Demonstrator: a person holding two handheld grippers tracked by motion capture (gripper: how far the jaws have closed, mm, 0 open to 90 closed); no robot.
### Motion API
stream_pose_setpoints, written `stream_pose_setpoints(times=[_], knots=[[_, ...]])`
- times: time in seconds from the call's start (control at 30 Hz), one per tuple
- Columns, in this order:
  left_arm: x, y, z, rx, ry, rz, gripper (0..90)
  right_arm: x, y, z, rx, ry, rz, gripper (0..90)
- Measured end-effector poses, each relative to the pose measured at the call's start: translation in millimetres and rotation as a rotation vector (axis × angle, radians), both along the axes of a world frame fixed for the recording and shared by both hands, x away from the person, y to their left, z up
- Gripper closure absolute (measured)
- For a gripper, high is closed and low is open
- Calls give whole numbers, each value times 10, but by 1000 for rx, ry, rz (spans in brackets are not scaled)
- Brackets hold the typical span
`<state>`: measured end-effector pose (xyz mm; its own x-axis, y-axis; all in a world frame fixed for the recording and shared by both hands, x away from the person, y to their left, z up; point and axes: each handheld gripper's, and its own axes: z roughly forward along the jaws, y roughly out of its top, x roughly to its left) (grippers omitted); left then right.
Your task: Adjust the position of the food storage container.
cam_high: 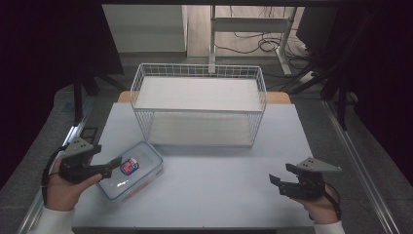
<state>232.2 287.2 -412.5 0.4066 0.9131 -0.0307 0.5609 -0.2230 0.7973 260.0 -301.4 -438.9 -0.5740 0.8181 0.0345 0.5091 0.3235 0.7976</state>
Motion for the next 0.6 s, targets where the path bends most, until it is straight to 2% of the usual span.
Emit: stream_pose_setpoints(times=[0.2, 0.4, 0.57, 0.6], knots=[[100, 30, 33, -1, 12, 10, 200, -8, -11, 1, -1, 1, -10, 253], [212, -3, -29, 29, 40, -2, 223, -3, 7, -5, -3, 9, -12, 254], [349, 43, -115, 44, 74, 2, 335, 8, 19, -31, -12, 20, -12, 254], [414, 73, -149, 50, 85, 2, 360, 11, 16, -34, -13, 21, -14, 254]])
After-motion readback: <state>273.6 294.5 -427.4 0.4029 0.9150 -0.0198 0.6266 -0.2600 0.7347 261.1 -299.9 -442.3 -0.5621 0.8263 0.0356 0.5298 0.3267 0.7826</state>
